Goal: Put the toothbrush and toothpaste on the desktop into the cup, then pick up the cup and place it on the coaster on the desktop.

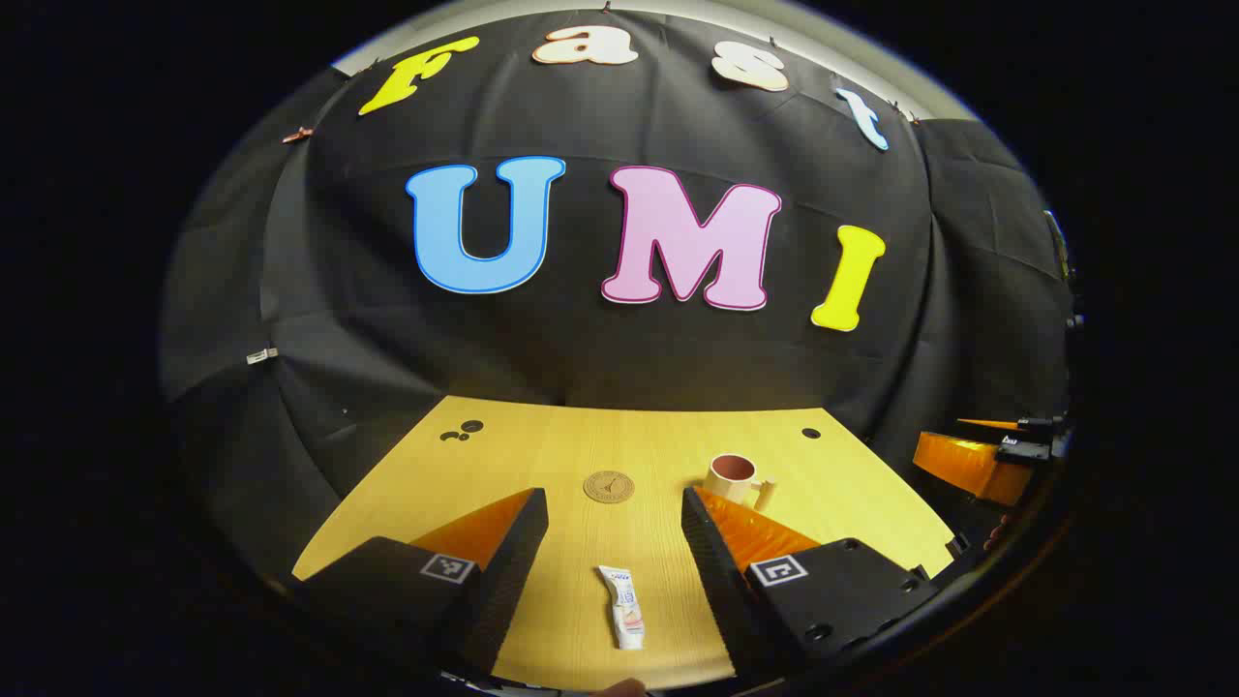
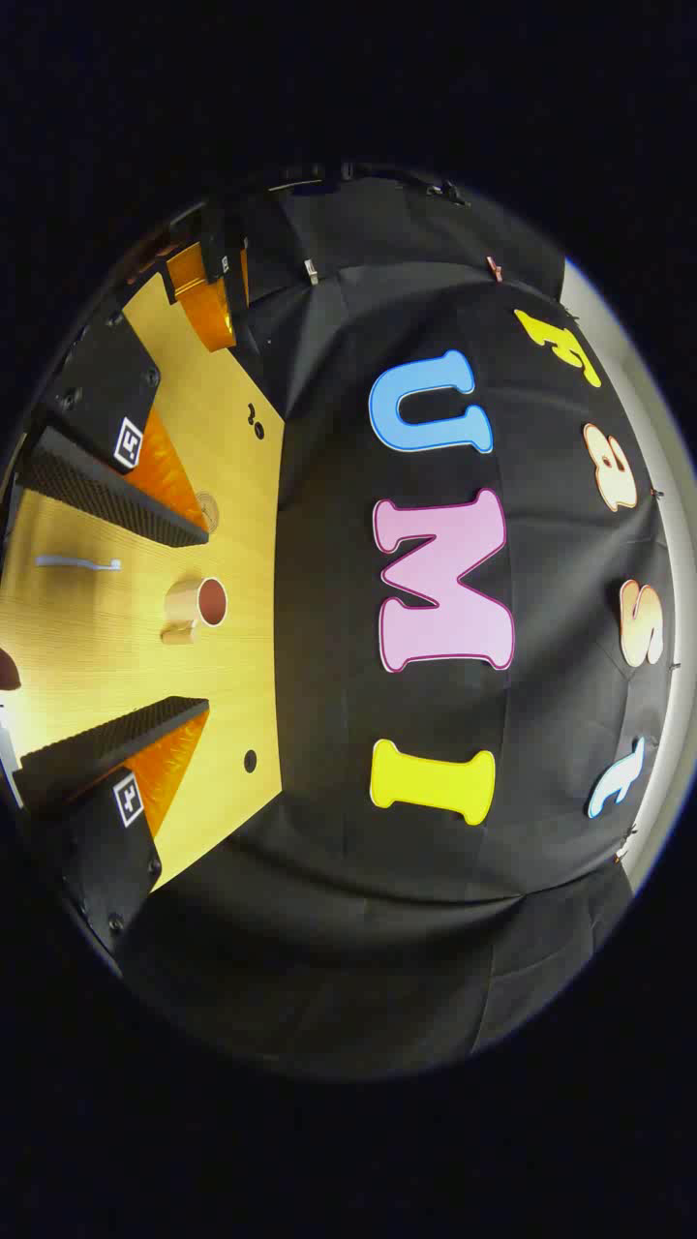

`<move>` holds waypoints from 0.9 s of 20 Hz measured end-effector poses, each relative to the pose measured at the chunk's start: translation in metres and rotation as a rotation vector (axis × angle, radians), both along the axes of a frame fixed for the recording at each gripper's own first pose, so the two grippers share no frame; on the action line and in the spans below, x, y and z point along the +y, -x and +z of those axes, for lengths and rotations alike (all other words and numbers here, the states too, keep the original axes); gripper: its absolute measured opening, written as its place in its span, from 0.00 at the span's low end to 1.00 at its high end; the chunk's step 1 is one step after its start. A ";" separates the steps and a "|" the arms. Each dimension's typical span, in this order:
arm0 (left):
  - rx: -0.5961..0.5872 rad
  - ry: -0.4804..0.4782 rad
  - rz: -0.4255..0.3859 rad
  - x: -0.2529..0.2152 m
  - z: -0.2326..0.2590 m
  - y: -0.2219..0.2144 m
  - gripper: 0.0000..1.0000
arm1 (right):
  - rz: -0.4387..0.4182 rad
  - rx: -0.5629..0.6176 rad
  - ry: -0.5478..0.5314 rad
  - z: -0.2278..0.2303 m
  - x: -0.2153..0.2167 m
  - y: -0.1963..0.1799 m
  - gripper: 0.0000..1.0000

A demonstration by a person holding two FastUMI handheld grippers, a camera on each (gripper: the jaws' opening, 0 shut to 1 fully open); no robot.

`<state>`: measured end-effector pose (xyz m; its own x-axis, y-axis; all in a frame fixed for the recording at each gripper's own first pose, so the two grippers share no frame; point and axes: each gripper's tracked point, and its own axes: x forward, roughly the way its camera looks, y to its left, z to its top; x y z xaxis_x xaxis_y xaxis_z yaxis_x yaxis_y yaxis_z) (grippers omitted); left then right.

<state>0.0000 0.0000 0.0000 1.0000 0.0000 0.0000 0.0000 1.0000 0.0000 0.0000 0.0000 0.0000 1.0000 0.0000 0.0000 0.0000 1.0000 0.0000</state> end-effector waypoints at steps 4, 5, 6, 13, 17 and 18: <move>0.008 -0.003 -0.002 -0.001 -0.003 -0.003 0.88 | -0.002 0.006 0.005 -0.001 0.000 -0.001 0.96; 0.009 -0.003 -0.002 -0.001 -0.004 -0.003 0.88 | -0.003 0.008 0.006 -0.001 -0.001 -0.001 0.96; 0.012 -0.003 -0.003 -0.001 -0.004 -0.003 0.88 | -0.004 0.006 0.006 -0.001 -0.001 -0.001 0.96; 0.032 0.004 -0.006 -0.002 -0.010 -0.008 0.88 | -0.010 0.017 0.004 -0.003 -0.002 -0.003 0.96; 0.104 0.001 -0.016 -0.005 -0.030 -0.016 0.88 | -0.015 0.028 -0.001 -0.007 -0.002 -0.004 0.97; 0.123 0.007 -0.018 -0.006 -0.035 -0.019 0.88 | -0.017 0.028 0.000 -0.005 -0.003 -0.003 0.97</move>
<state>0.0186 -0.0057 -0.0351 0.9922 -0.0182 -0.1231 0.0173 0.9998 -0.0084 0.0026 -0.0031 -0.0054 0.9995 -0.0169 -0.0279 0.0169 0.9999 -0.0003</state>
